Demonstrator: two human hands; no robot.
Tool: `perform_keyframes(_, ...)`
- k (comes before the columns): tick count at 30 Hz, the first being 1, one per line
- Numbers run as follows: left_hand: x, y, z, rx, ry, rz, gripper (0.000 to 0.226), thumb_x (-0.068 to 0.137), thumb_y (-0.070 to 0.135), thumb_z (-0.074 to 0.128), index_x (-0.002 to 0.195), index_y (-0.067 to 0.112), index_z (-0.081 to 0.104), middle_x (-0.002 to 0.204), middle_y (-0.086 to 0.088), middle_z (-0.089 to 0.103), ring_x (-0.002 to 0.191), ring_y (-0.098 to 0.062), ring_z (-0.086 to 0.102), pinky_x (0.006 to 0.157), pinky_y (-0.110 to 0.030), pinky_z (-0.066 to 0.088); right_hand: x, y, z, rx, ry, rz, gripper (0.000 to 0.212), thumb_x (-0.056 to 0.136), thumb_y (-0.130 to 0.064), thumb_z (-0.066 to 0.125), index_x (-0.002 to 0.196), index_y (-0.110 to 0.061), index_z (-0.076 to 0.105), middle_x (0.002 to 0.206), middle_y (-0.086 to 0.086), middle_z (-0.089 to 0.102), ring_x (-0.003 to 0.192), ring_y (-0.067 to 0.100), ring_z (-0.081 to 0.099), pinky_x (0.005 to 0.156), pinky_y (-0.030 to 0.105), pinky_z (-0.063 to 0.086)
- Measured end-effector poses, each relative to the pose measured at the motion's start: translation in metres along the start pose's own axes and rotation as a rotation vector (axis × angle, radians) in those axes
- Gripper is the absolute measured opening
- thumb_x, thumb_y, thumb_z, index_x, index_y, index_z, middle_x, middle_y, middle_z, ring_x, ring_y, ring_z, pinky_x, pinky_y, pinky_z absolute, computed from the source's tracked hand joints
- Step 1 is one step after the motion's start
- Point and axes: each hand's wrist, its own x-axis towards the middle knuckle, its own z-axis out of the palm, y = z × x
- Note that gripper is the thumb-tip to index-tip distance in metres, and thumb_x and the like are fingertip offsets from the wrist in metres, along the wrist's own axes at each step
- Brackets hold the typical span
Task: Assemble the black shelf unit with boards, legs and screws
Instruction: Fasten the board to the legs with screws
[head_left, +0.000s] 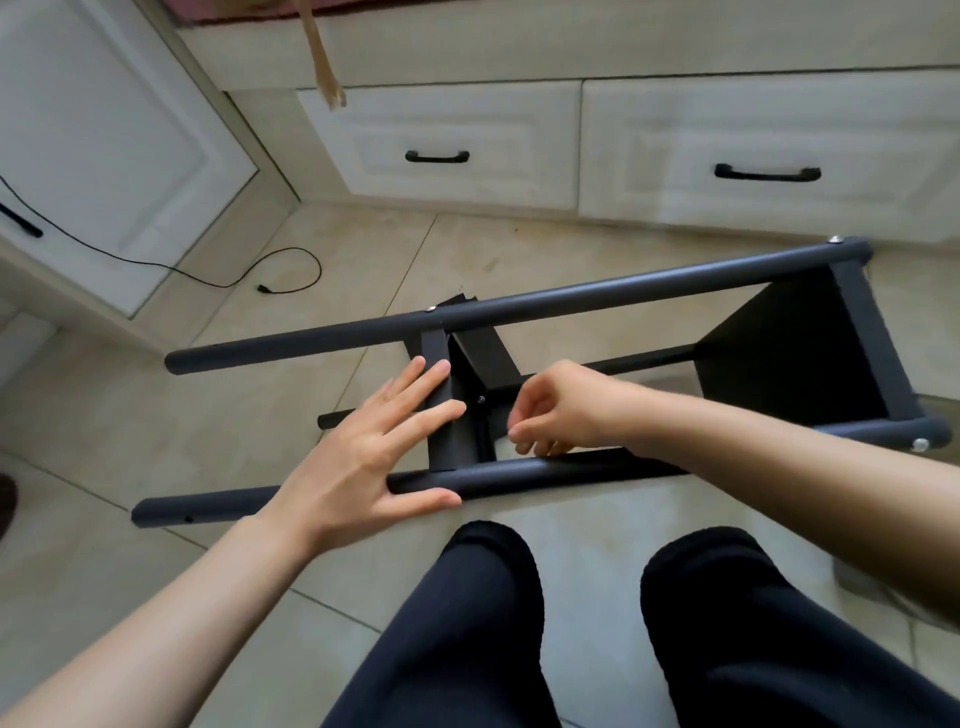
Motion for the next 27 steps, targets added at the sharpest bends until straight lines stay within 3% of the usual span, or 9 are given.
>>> perform_keyframes(6, -0.004, 0.001, 0.004, 0.039, 0.029, 0.019, 0.077, 0.088, 0.065, 0.057, 0.149, 0.019, 0.047, 0.166, -0.002, 0.024, 0.156, -0.019, 0.013, 0.125, -0.034, 0.018, 0.029, -0.006, 0.023, 0.217, -0.21, 0.011, 0.007, 0.092, -0.017, 0.068, 0.096, -0.012, 0.071, 0.073, -0.003, 0.071, 0.067, 0.006, 0.066, 0.067, 0.019, 0.056)
perform_keyframes(13, -0.005, 0.001, 0.008, 0.006, 0.04, 0.038, 0.074, 0.088, 0.06, 0.061, 0.149, 0.021, 0.044, 0.166, -0.004, 0.024, 0.156, -0.023, 0.015, 0.124, -0.036, 0.021, 0.049, -0.011, 0.024, 0.407, -0.449, 0.085, 0.008, 0.094, -0.005, 0.061, 0.089, -0.006, 0.066, 0.071, 0.003, 0.071, 0.063, 0.009, 0.066, 0.061, 0.019, 0.055)
perform_keyframes(23, -0.005, -0.001, 0.01, 0.007, 0.05, 0.053, 0.075, 0.089, 0.061, 0.062, 0.149, 0.019, 0.045, 0.167, -0.003, 0.023, 0.156, -0.025, 0.017, 0.123, -0.038, 0.025, 0.059, -0.001, 0.026, 0.411, -0.618, 0.133, 0.011, 0.095, -0.011, 0.061, 0.086, -0.013, 0.067, 0.08, 0.001, 0.069, 0.072, 0.01, 0.064, 0.071, 0.022, 0.053)
perform_keyframes(27, -0.005, -0.002, 0.01, 0.001, 0.059, 0.057, 0.075, 0.089, 0.06, 0.064, 0.147, 0.016, 0.049, 0.166, -0.005, 0.025, 0.155, -0.026, 0.018, 0.122, -0.038, 0.027, 0.059, 0.001, 0.029, 0.396, -0.663, 0.136, 0.009, 0.098, -0.014, 0.057, 0.095, -0.007, 0.062, 0.084, 0.005, 0.06, 0.078, 0.015, 0.058, 0.086, 0.03, 0.046)
